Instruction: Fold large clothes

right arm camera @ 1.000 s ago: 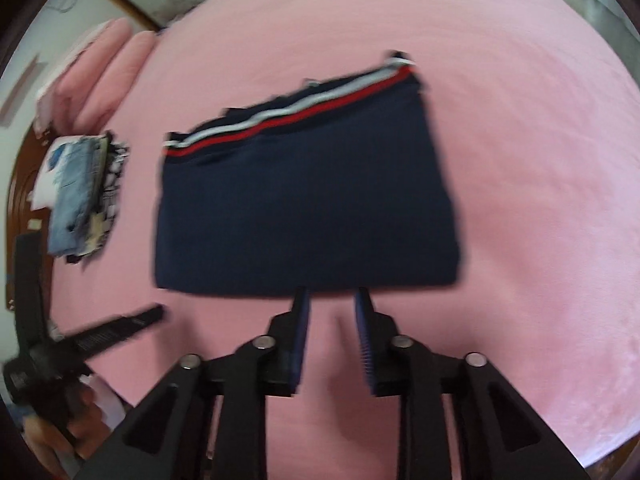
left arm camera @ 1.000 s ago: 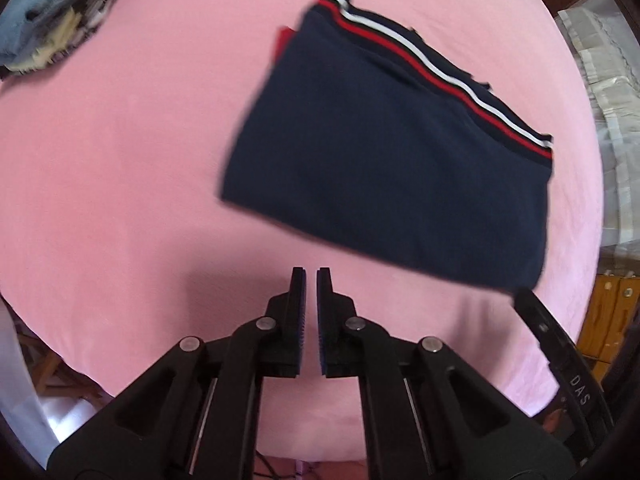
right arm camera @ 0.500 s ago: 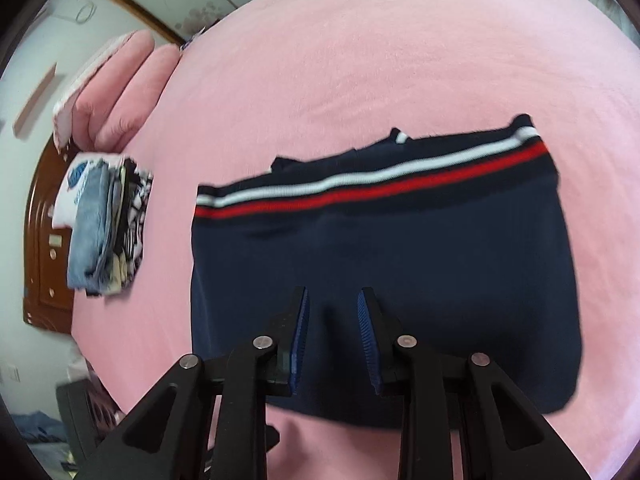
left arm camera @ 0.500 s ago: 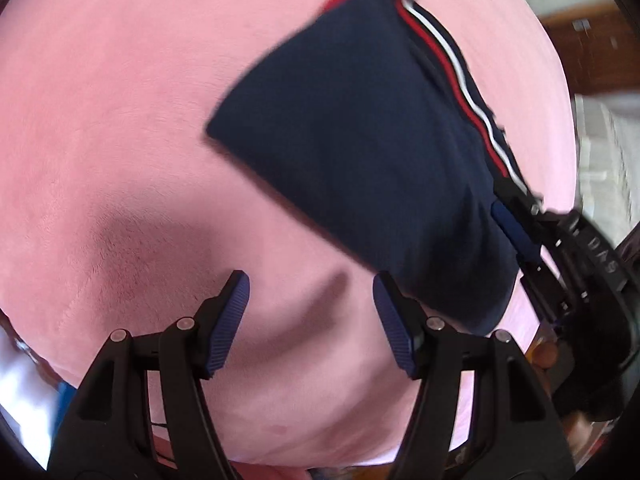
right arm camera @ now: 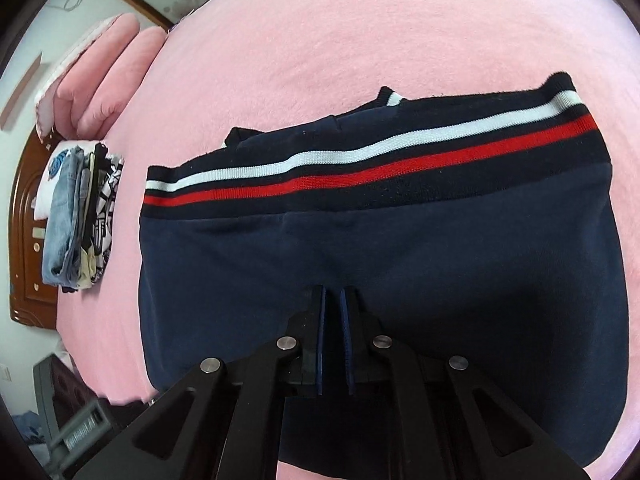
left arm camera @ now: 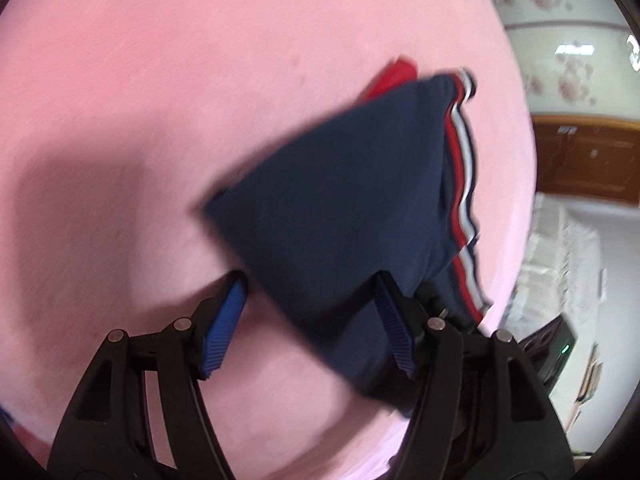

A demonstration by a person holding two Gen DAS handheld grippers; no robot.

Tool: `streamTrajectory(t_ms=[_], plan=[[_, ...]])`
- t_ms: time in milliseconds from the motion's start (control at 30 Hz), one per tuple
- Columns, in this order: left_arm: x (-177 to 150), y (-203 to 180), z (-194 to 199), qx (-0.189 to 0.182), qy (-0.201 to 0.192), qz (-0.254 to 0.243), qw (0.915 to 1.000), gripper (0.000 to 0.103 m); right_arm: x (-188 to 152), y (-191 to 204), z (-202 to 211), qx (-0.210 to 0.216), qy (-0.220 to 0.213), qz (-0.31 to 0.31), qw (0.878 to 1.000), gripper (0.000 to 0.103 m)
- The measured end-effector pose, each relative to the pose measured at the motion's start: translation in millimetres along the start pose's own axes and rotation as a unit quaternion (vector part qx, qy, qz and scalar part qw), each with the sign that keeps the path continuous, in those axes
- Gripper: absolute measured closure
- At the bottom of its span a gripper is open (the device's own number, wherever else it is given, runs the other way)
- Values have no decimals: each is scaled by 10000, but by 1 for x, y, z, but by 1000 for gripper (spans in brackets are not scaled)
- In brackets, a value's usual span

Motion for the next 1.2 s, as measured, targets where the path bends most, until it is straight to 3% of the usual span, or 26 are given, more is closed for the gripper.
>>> streamTrajectory(t_ms=[100, 233, 333, 433, 467, 533, 600, 700, 867, 1033, 1067, 1133, 1200], plan=[[11, -9, 4, -288, -320, 128, 9990, 44, 0, 2, -1, -32, -6, 24, 10000, 95], [12, -28, 0, -192, -458, -69, 9987, 66, -2, 0, -1, -76, -84, -222, 9997, 95], [4, -47, 4, -157, -513, -500, 9973, 82, -4, -2, 1, -130, -184, -499, 9985, 95], [-12, -81, 13, -134, -532, -1183, 9915, 86, -7, -2, 3, -167, -266, -720, 9969, 95], [-13, -84, 40, -151, -574, -1466, 9874, 87, -8, -2, 4, -165, -287, -748, 9967, 95], [-37, -113, 59, -227, -662, -2341, 9697, 88, -8, -3, 6, -126, -331, -807, 9961, 95], [-70, -145, 63, -325, -669, -3246, 9429, 89, -8, -6, 9, -65, -365, -869, 9955, 95], [-114, -175, 57, -361, -710, -4145, 9065, 89, -11, -14, 17, 15, -401, -957, 9946, 95], [-157, -189, 62, -453, -716, -4776, 8745, 89, -22, -39, 33, 192, -355, -1017, 9940, 102], [-196, -175, 74, -272, -658, -5488, 8329, 89, -34, -76, 72, 383, -835, -1090, 9898, 102], [-203, -172, 73, -247, -632, -5570, 8278, 89, -38, -87, 81, 359, -911, -1115, 9889, 102], [-220, -174, 54, -158, -535, -5714, 8188, 89, -49, -114, 100, 279, -1075, -1276, 9856, 102], [-231, -162, 40, 79, -306, -5996, 7997, 89, -61, -140, 115, 175, -1140, -1472, 9824, 102]])
Point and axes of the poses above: each gripper's, at about its wrist camera, not at the fingertips, and z roughly against the way its jaws point, y to its left, x to its top, the point moved 8 cm from there along -z, roughly the way its jaws point, and after that the axes turned 15 degrees about z, right-handed, at the moved point
